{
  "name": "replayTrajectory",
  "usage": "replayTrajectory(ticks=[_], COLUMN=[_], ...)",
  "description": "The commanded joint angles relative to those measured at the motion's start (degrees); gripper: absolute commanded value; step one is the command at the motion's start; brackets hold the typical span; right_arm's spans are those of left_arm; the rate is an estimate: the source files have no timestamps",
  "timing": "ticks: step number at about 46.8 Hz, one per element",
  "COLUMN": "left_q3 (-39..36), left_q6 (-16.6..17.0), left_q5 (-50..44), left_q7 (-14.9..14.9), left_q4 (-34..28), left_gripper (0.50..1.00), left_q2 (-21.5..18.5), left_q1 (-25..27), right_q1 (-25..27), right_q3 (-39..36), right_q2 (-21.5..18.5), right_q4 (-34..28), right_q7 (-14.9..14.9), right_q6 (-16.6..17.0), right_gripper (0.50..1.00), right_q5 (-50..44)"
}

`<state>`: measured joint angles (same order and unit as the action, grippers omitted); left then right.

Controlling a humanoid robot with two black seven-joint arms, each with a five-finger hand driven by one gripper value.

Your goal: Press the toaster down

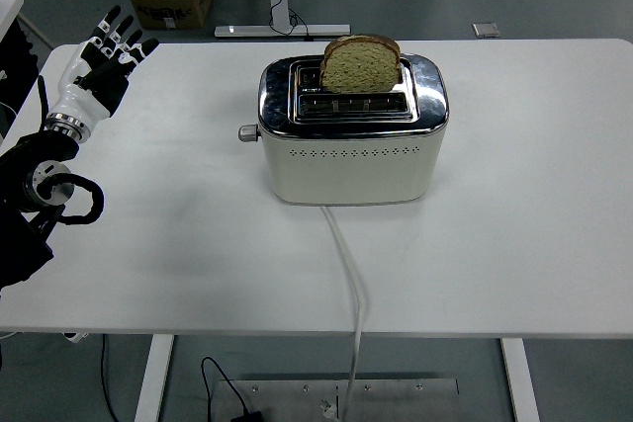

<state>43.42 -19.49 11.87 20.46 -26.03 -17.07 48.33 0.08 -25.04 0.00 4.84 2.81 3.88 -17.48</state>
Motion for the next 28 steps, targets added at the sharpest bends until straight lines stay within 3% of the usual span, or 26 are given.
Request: replayTrajectory(ticks=[1,14,28], left_q3=[-0.09,-3.96,-4.04], left_q6=[0.06,-0.11,0.33], left_q5=[3.33,15.54,31.45], left_q7=[0.01,0.10,0.19], left_q4=[0.01,-0.78,-10.27], left_gripper=[1.000,1.000,1.000], left_q2=[-0.33,-5.16,-11.75], left_q1=[-0.08,-0.78,0.10], right_q1=[0.01,0.01,0.01], right_q3=[-0.01,-0.01,-0.01], right_q2=[0.00,0.00,0.00], right_q4=[-0.01,-0.01,-0.01], right_q7=[0.00,0.00,0.00], right_q6=[-0.01,-0.01,-0.01], right_gripper=[0.998,0.998,0.998], right_q5=[-0.01,-0.01,-0.01])
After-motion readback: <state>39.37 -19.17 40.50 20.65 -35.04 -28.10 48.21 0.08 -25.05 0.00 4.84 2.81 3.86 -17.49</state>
